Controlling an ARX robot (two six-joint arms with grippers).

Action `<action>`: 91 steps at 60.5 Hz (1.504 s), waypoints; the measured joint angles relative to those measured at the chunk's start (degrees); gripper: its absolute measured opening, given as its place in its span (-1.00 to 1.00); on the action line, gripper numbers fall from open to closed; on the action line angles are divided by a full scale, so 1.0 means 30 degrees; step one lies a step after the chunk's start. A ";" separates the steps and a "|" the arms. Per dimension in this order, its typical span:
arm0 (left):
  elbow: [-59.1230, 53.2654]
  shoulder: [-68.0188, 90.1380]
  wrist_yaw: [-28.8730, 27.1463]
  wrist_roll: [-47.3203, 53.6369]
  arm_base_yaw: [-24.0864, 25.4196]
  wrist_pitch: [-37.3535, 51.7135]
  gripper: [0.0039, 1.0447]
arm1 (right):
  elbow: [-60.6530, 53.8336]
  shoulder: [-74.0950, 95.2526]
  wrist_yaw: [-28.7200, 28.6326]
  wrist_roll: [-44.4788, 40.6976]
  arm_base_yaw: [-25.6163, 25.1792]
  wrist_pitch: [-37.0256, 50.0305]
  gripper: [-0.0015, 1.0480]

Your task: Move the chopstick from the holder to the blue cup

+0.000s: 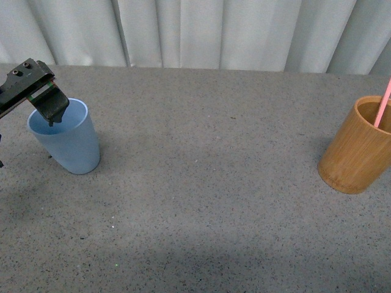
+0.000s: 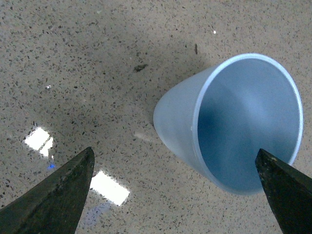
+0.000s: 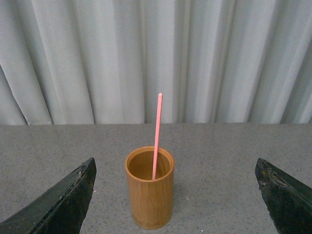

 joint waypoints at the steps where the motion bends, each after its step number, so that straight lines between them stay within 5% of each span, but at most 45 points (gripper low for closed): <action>1: 0.0029 0.0044 -0.0015 0.0007 0.0036 0.0000 0.88 | 0.0000 0.0000 0.0000 0.0000 0.0000 0.0000 0.82; 64: 0.0138 0.1450 0.0131 0.0087 0.0342 0.0415 0.88 | 0.0000 0.0000 0.0000 0.0000 0.0000 0.0000 0.82; 91: 0.0335 0.1479 0.0255 0.0291 -0.0102 0.1209 -0.45 | 0.0000 0.0000 0.0000 0.0000 0.0000 0.0000 0.82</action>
